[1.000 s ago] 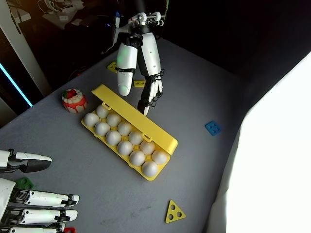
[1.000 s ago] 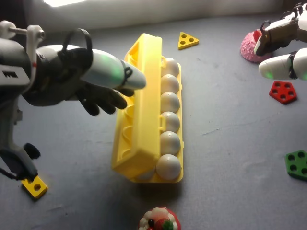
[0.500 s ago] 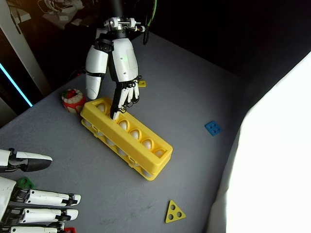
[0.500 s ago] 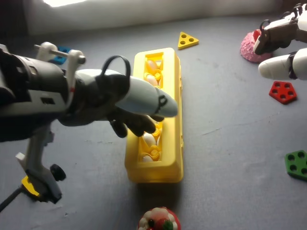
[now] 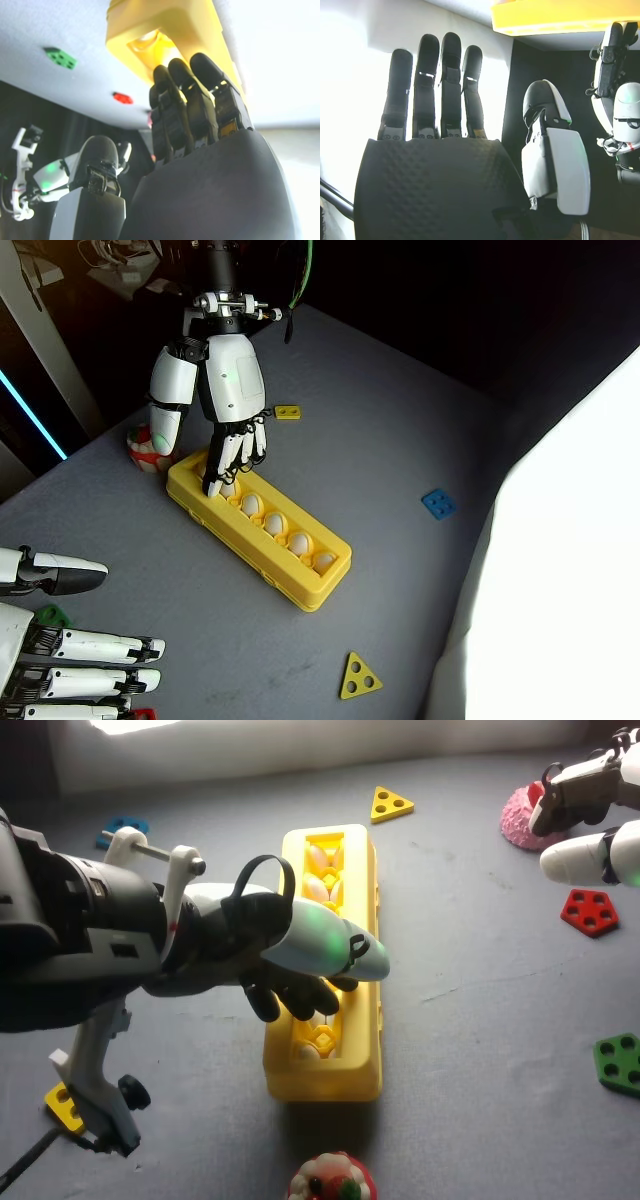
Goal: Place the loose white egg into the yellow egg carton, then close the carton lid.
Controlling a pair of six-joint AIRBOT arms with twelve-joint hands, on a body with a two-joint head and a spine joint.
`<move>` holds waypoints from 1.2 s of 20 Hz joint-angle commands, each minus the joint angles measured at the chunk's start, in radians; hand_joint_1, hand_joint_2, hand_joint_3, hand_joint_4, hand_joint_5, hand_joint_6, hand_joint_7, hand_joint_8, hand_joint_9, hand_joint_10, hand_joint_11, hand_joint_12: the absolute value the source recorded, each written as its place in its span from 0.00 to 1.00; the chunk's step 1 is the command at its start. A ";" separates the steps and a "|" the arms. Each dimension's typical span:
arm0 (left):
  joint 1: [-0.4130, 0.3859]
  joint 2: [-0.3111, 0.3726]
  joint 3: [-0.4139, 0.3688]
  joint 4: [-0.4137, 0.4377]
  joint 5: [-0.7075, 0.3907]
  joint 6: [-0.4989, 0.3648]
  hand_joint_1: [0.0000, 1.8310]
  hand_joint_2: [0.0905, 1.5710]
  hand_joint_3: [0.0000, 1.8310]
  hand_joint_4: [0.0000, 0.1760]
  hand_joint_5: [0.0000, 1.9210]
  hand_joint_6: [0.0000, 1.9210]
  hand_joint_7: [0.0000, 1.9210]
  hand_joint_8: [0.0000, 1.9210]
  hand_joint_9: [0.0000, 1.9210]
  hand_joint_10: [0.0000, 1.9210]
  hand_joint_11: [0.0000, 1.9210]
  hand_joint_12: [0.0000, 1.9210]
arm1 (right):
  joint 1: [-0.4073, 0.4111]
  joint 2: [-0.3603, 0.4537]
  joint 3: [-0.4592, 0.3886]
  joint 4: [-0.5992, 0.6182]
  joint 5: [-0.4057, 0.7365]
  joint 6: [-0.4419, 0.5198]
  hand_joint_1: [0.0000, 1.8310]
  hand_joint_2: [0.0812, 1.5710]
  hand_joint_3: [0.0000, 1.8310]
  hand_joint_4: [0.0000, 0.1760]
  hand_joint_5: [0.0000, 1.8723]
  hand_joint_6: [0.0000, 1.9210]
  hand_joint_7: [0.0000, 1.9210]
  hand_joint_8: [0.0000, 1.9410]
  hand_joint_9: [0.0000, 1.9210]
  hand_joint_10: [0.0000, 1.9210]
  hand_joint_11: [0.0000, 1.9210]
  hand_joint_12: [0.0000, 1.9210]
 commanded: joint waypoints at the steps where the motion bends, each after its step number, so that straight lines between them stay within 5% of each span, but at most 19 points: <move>1: -0.026 -0.002 0.008 0.027 -0.043 0.011 0.10 0.85 0.00 0.00 0.23 0.00 0.29 0.00 0.14 0.39 0.00 0.82 | 0.011 0.006 -0.001 0.000 0.110 0.005 0.12 0.78 0.00 0.00 0.20 0.37 0.31 0.08 0.14 0.59 0.01 0.92; 10: -0.160 0.018 0.102 0.024 0.011 0.248 0.10 0.85 0.00 0.00 0.22 0.00 0.30 0.00 0.16 0.38 0.00 0.81 | 0.011 0.006 -0.002 0.000 0.110 0.005 0.12 0.79 0.00 0.00 0.21 0.37 0.32 0.10 0.16 0.58 0.01 0.92; 11: -0.167 0.021 0.111 0.012 0.011 0.290 0.12 0.84 0.00 0.00 0.24 0.01 0.31 0.01 0.15 0.40 0.00 0.83 | 0.011 0.006 -0.002 0.000 0.110 0.005 0.10 0.79 0.00 0.00 0.25 0.42 0.33 0.27 0.20 0.62 0.06 0.92; 12: -0.174 0.025 0.125 -0.011 0.011 0.351 0.12 0.84 0.00 0.00 0.24 0.01 0.31 0.01 0.15 0.40 0.00 0.83 | 0.010 0.006 -0.002 0.000 0.110 0.005 0.10 0.79 0.00 0.00 0.25 0.42 0.33 0.27 0.20 0.62 0.06 0.92; 14: -0.186 0.036 0.138 -0.023 0.010 0.437 0.10 0.85 0.00 0.00 0.27 0.02 0.35 0.03 0.16 0.46 0.03 0.81 | 0.010 0.006 -0.003 0.000 0.110 0.005 0.07 0.78 0.00 0.00 0.27 0.59 0.32 0.53 0.23 0.75 0.12 0.98; 15: -0.193 0.046 0.142 -0.023 0.010 0.480 0.10 0.85 0.00 0.00 0.30 0.03 0.33 0.19 0.17 0.56 0.05 0.85 | 0.010 0.006 -0.003 0.000 0.110 0.005 0.06 0.79 0.00 0.00 0.32 0.71 0.34 0.68 0.25 0.84 0.16 1.00; 16: -0.200 0.053 0.144 -0.023 0.009 0.511 0.10 0.85 0.00 0.00 0.30 0.03 0.33 0.19 0.17 0.56 0.05 0.85 | 0.010 0.006 -0.003 0.000 0.110 0.005 0.06 0.79 0.00 0.00 0.32 0.71 0.34 0.68 0.25 0.84 0.16 1.00; 17: -0.211 0.062 0.149 -0.023 -0.003 0.551 0.09 0.85 0.00 0.00 0.31 0.04 0.29 0.32 0.16 0.60 0.05 0.86 | 0.010 0.006 -0.003 0.000 0.110 0.005 0.06 0.79 0.00 0.00 0.32 0.73 0.34 0.70 0.26 0.85 0.17 1.00; 18: -0.224 0.065 0.151 -0.011 -0.013 0.591 0.08 0.85 0.00 0.00 0.35 0.07 0.25 0.59 0.18 0.73 0.07 0.90 | 0.010 0.006 -0.004 0.000 0.110 0.005 0.05 0.79 0.00 0.00 0.39 0.67 0.42 0.68 0.32 0.85 0.20 1.00; 19: -0.240 0.067 0.151 0.022 -0.018 0.617 0.08 0.85 0.00 0.00 0.35 0.07 0.25 0.59 0.18 0.73 0.07 0.90 | 0.010 0.006 -0.004 0.000 0.110 0.005 0.05 0.79 0.00 0.00 0.39 0.67 0.42 0.68 0.32 0.85 0.20 1.00; 21: -0.278 0.067 0.151 0.094 -0.023 0.688 0.12 0.83 0.00 0.00 0.40 0.28 0.32 0.72 0.27 0.85 0.20 0.98 | 0.010 0.006 -0.004 0.000 0.110 0.005 0.06 0.80 0.00 0.00 0.48 0.71 0.53 0.81 0.46 0.99 0.36 1.00; 22: -0.293 0.067 0.153 0.121 -0.024 0.709 0.10 0.84 0.00 0.00 0.37 0.56 0.38 0.75 0.34 0.88 0.27 1.00 | 0.010 0.006 -0.005 0.000 0.110 0.005 0.06 0.82 0.00 0.00 0.55 0.81 0.60 0.89 0.59 1.00 0.52 1.00; 23: -0.301 0.068 0.154 0.133 -0.026 0.719 0.10 0.84 0.00 0.00 0.37 0.56 0.38 0.75 0.34 0.88 0.27 1.00 | 0.010 0.006 -0.005 0.000 0.110 0.005 0.06 0.82 0.00 0.00 0.55 0.81 0.60 0.89 0.59 1.00 0.52 1.00; 24: -0.312 0.073 0.154 0.159 -0.036 0.729 0.05 0.85 0.00 0.00 0.45 0.62 0.50 0.74 0.47 0.88 0.39 0.99 | 0.010 0.006 -0.005 0.000 0.110 0.005 0.06 0.85 0.00 0.00 0.63 0.90 0.67 0.92 0.67 1.00 0.66 1.00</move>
